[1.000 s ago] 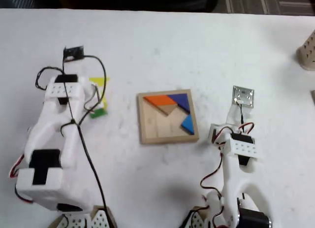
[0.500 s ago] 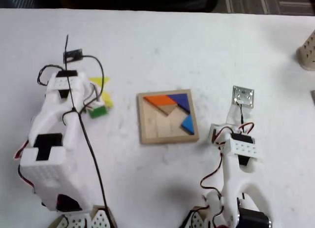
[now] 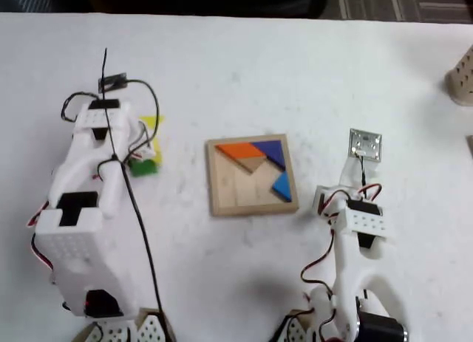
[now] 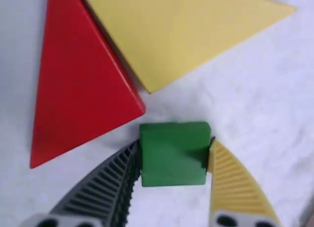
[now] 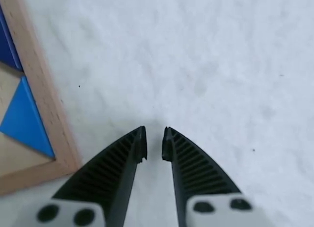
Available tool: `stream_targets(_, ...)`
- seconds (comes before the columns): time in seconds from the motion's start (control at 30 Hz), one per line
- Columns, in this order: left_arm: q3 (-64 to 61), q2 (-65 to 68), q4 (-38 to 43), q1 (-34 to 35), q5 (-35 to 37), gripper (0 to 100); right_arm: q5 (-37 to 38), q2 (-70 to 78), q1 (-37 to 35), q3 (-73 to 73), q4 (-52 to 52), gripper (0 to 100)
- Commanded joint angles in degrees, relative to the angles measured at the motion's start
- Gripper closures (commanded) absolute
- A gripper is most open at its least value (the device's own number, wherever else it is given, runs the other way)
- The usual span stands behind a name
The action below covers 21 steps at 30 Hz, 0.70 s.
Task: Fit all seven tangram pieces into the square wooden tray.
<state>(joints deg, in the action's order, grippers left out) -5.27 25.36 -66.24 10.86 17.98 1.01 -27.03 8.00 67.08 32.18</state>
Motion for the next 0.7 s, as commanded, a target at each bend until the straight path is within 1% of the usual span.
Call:
stream_targets(0.0,2.1,-0.4,-1.2,-0.3,0.2,86,0.6,-1.8,-0.5,-0.3,-1.2,93.7)
stream_targets(0.17,6.0,-0.4,-7.1,-0.7,-1.0,93,0.6,-1.8,-0.5,-0.3,-1.2,93.6)
stream_targets(0.3,10.0,-0.4,-11.8,-1.1,-2.7,93,0.6,-1.8,-0.5,-0.3,-1.2,93.6)
stream_targets(0.5,10.1,-0.4,-12.2,-3.4,-3.1,93,0.6,-1.8,-0.5,-0.3,-1.2,93.6)
stream_targets(0.67,11.2,-1.0,-14.7,-5.6,-3.1,93,0.6,-1.8,-0.5,-0.3,-1.2,93.6)
